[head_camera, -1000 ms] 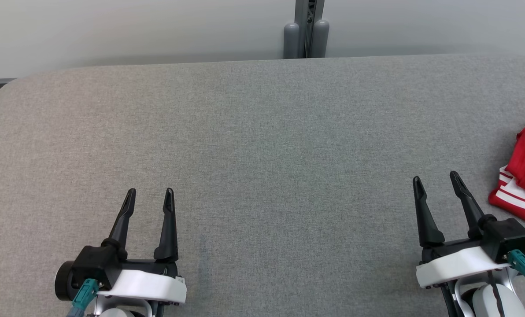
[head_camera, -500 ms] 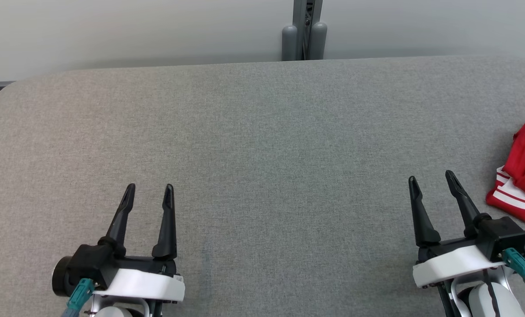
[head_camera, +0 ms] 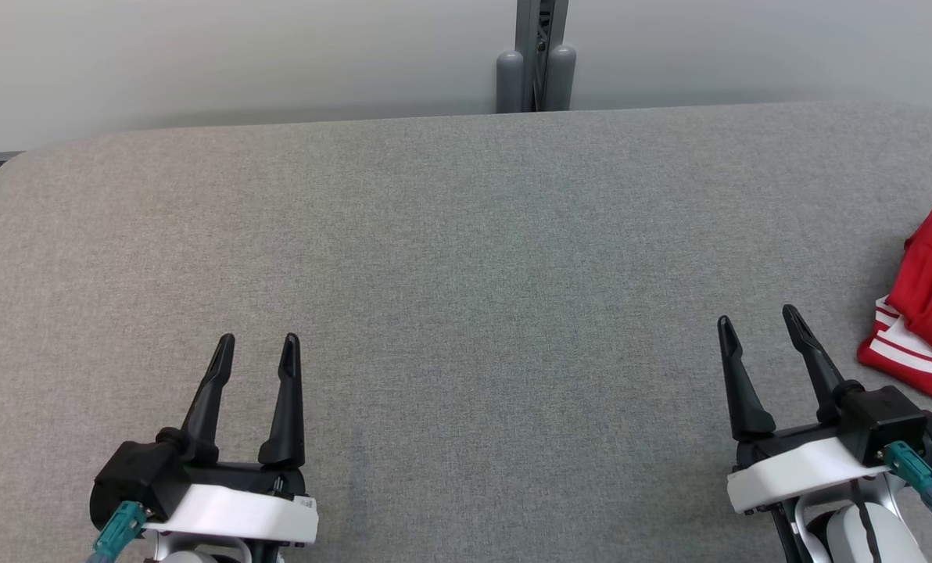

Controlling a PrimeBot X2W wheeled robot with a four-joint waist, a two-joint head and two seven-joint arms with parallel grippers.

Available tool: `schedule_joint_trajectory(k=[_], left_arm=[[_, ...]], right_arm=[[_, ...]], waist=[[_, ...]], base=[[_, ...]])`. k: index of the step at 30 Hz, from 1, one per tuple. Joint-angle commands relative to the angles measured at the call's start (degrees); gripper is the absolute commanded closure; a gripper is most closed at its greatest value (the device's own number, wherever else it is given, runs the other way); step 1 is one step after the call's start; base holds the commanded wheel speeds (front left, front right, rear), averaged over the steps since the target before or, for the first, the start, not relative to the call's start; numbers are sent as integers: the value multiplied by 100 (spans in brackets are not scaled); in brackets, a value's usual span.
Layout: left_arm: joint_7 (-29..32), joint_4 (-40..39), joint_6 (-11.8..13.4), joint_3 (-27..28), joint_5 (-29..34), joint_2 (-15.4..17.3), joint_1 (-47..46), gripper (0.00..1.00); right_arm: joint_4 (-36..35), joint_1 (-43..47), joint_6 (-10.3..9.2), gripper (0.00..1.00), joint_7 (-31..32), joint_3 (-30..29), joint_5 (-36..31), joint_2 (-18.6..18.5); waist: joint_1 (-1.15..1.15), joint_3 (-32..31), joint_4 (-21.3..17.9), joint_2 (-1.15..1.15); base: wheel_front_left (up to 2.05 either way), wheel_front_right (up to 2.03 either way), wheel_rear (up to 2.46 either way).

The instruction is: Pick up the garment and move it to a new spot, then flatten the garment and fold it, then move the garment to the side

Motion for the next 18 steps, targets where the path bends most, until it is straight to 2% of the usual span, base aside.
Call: schedule_joint_trajectory(k=[1, 12, 13, 18], left_arm=[[5, -28, -38, 26, -20, 24, 14, 0], [5, -53, -122, 93, -221, 25, 72, 0], [-1, -15, -116, 67, -209, -2, 26, 100], [39, 175, -112, 43, -392, -25, 58, 100]], right_arm=[[4, -21, 2, 0, -19, -8, -42, -21], [11, -29, 2, 0, -19, 18, 52, -21], [11, 6, 0, 100, 1, 30, 20, 3], [173, 129, 0, 100, 64, 14, 230, 44]], waist=[[0, 0, 1, 0], [0, -15, -12, 0], [0, -16, -11, 0], [0, -27, -11, 0]], base=[[0, 0, 0], [0, 0, 0], [0, 0, 0], [0, 0, 0]])
